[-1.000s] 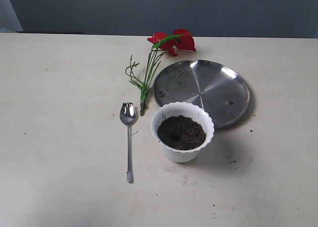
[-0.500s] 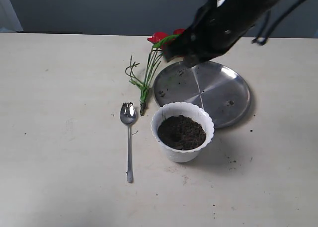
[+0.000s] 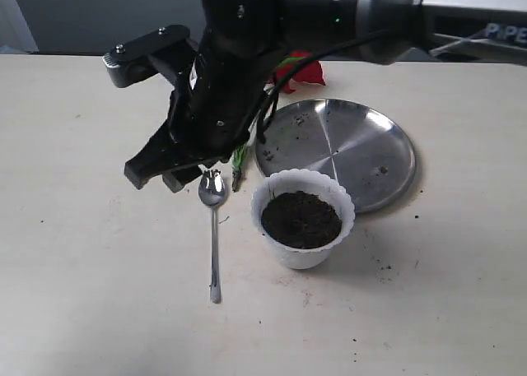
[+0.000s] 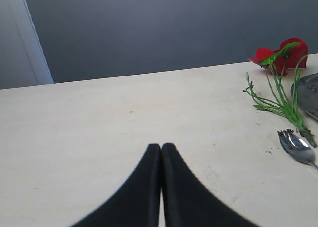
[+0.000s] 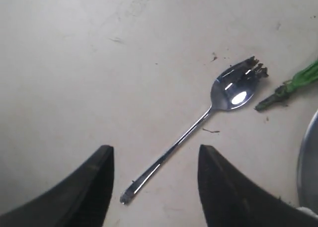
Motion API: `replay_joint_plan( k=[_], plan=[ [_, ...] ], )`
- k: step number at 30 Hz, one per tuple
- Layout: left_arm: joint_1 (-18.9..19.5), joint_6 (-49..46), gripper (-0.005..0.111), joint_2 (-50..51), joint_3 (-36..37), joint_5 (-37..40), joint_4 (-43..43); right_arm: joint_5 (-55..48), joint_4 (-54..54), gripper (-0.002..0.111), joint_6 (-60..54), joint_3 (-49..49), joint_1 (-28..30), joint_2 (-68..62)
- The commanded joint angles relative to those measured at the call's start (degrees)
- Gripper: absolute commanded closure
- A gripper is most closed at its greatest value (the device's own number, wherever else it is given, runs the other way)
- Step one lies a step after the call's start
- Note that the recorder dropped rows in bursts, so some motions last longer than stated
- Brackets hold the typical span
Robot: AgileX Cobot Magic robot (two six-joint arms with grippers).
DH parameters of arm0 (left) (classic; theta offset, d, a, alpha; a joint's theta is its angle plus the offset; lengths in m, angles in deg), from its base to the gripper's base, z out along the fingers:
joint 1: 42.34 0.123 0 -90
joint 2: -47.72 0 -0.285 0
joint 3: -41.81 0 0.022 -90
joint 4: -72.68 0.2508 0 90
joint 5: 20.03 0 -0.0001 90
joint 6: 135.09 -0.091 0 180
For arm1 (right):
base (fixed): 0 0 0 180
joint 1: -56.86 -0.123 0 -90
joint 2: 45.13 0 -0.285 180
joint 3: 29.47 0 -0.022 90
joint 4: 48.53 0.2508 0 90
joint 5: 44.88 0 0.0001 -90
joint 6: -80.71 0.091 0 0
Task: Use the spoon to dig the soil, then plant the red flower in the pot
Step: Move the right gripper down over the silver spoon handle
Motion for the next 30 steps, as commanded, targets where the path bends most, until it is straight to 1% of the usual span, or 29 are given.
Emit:
replay_joint_plan(
  k=[1, 13, 30],
  plan=[
    [-0.2, 0.2, 0.106, -0.3, 0.0, 0.1, 0.0, 1.5, -4.0, 0.056, 8.7, -1.1, 0.0, -4.0],
    [-0.2, 0.2, 0.106, -0.3, 0.0, 0.1, 0.0, 1.9, -4.9, 0.056, 13.0, -1.1, 0.0, -13.8],
    [-0.2, 0.2, 0.106, -0.3, 0.0, 0.1, 0.0, 3.9, -4.2, 0.056, 14.3, -1.1, 0.0, -18.0]
  ],
)
